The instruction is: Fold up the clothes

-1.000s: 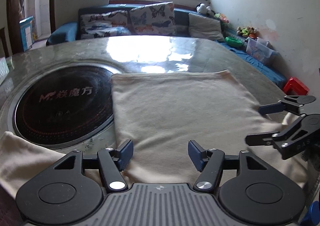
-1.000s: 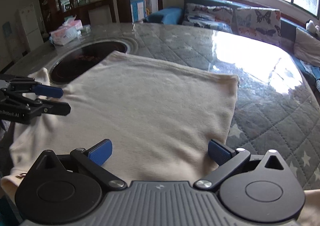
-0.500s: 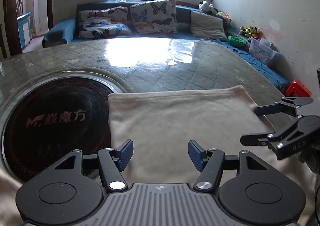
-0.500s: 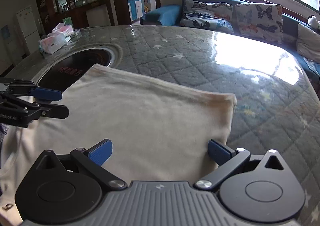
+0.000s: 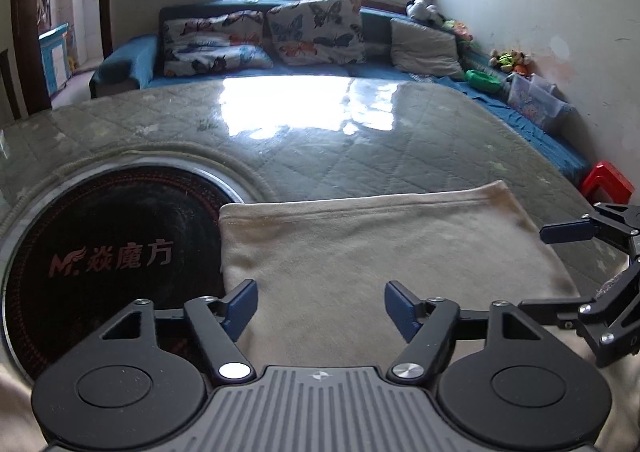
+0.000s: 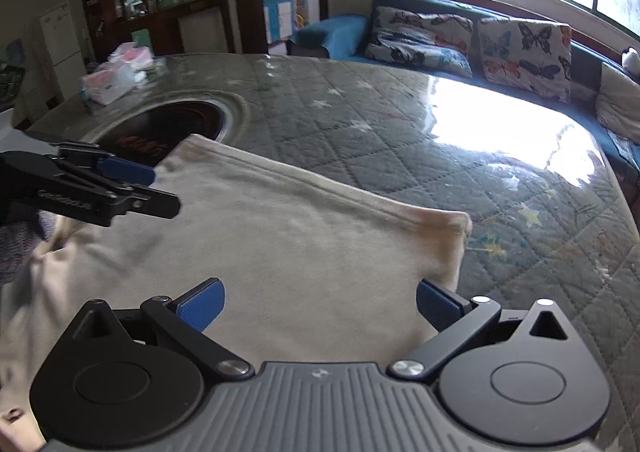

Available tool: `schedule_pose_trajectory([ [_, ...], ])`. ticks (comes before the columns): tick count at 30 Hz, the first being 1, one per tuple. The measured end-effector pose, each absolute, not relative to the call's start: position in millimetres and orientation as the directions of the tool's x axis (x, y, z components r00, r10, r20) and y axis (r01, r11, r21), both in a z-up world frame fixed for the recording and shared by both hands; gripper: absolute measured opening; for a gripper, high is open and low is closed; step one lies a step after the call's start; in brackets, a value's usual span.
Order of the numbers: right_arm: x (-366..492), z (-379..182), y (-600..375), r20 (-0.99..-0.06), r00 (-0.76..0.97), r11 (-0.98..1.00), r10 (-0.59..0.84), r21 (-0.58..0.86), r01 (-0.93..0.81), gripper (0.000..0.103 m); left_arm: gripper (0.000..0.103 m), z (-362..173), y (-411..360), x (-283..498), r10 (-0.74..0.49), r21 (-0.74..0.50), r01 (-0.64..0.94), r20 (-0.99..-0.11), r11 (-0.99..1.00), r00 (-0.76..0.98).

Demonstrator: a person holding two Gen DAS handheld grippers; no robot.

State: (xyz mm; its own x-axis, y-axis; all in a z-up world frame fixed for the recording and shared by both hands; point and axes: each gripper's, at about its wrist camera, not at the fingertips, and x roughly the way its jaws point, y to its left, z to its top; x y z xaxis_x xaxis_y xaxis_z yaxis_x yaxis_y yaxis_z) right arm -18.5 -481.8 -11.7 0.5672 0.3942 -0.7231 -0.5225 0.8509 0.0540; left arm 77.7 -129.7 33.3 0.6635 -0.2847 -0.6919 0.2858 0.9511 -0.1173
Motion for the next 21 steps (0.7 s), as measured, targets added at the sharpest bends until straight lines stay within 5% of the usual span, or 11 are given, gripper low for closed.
schedule_pose_trajectory([
  [4, -55, -6, -476, -0.716, 0.563, 0.832, 0.412, 0.043, -0.553, 0.103, 0.086, 44, -134, 42, -0.311, -0.082, 0.341, -0.646, 0.936, 0.697],
  [21, -177, -17, -465, -0.694, 0.606, 0.808, 0.388, -0.060, -0.586, 0.103, 0.089, 22, -155, -84, -0.400, 0.079, 0.557, -0.613, 0.827, 0.681],
])
